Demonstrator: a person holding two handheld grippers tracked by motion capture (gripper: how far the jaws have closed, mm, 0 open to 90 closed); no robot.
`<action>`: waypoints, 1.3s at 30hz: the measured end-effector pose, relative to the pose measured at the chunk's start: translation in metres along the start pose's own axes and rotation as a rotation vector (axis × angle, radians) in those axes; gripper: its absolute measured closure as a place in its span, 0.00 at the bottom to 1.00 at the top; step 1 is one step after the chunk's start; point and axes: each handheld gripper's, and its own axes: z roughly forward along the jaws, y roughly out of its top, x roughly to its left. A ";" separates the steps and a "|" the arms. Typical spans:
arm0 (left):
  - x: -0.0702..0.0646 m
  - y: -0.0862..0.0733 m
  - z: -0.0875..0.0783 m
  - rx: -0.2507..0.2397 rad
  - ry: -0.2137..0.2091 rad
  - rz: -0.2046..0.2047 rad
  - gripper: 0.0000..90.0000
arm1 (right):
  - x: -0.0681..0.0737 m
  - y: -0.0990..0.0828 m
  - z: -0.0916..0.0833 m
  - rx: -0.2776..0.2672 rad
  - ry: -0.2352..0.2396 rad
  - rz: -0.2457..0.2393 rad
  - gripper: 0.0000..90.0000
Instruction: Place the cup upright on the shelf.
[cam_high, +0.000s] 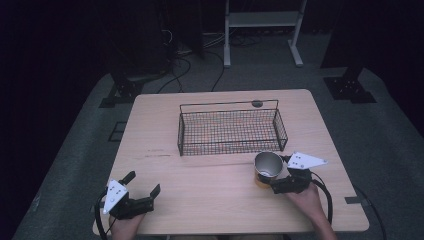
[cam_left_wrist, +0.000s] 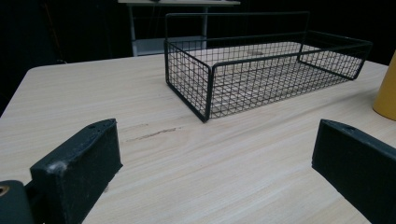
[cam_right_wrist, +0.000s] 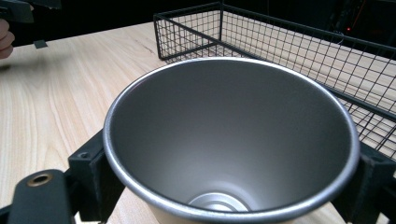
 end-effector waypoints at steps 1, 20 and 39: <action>0.000 0.000 0.000 0.000 0.000 0.000 0.00 | 0.000 0.000 0.000 -0.002 0.002 0.002 0.14; -0.001 0.000 0.000 -0.001 -0.002 0.001 0.00 | -0.012 0.063 -0.008 -0.025 0.074 0.003 0.14; 0.000 0.000 -0.001 -0.004 -0.003 -0.005 0.00 | -0.041 0.127 0.022 -0.026 0.116 -0.001 0.14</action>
